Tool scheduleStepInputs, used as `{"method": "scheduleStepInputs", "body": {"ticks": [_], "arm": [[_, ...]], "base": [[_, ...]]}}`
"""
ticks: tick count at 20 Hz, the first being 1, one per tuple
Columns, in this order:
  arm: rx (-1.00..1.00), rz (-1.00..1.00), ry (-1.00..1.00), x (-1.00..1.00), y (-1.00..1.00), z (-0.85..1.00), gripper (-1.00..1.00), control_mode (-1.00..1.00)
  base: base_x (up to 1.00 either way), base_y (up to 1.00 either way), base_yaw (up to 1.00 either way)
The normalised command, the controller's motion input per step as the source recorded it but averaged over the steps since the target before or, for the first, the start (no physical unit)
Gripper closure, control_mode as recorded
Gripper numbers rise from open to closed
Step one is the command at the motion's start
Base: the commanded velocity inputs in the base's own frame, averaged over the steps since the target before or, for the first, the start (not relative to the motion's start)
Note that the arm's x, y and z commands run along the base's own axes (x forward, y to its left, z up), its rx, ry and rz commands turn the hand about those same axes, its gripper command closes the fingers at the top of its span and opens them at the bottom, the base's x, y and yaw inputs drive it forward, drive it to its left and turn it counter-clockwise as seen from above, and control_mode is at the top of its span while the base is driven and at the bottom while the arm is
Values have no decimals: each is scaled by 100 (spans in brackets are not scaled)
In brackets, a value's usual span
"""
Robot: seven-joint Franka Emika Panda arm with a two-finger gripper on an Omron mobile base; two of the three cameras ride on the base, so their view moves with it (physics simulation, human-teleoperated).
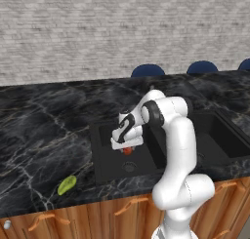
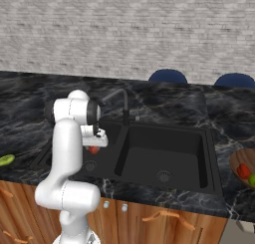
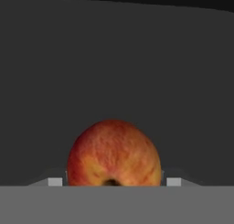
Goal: There is a mixed pile of frozen fruits and vegetables on the counter. Locate all the frozen vegetables and place the items in a bowl on the counter. Take all the frozen fruits and defrost them in a running sink.
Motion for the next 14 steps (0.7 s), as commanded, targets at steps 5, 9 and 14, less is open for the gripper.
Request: {"method": "scheduleStepInputs", "body": {"ticks": [5, 9, 14], "arm": [[2, -4, 1, 34, 0, -28, 100, -100], [0, -1, 1, 13, 1, -26, 100, -100], [0, -3, 0, 1, 0, -18, -100, -100]], "base": [[0, 0, 0], [0, 0, 0], [0, 0, 0]]}}
